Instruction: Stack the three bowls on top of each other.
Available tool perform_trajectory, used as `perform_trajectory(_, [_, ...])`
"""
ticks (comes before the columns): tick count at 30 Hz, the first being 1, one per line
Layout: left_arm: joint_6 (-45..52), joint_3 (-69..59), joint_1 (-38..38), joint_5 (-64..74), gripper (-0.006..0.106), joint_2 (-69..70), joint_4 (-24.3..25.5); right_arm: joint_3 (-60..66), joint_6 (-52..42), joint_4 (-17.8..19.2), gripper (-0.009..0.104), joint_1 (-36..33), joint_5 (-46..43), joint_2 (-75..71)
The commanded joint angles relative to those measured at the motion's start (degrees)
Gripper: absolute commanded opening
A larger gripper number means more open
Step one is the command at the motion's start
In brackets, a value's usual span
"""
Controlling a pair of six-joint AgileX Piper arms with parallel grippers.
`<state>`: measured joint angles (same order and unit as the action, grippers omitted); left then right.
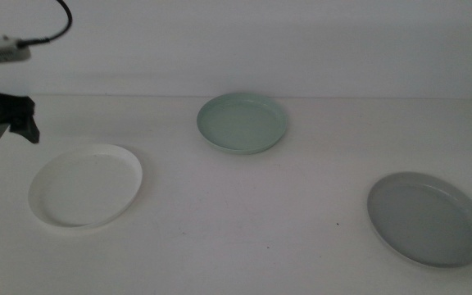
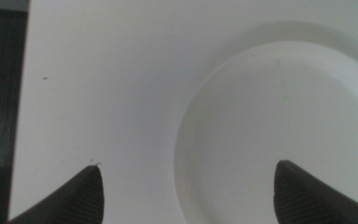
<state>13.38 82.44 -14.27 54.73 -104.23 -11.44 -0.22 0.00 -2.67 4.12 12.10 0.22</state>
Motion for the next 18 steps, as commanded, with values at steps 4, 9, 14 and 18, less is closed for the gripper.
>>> perform_trajectory(4, [1.07,2.32,-0.10,-1.65,0.094,-7.12,-0.08,0.22,0.00,0.35,0.093,0.46,-0.47,-0.22])
perform_trajectory(9, [1.79,2.32,0.00,-3.68,0.094,-11.62,-0.20,0.22,0.00,0.35,0.093,0.46,-0.47,-0.22])
perform_trajectory(14, [2.83,2.32,0.00,-5.48,0.094,-15.07,-0.63,0.22,0.00,0.35,0.093,0.46,-0.47,-0.22])
perform_trajectory(18, [4.78,2.32,0.00,-5.82,0.094,-16.53,-1.46,0.22,0.00,0.35,0.093,0.46,-0.47,-0.22])
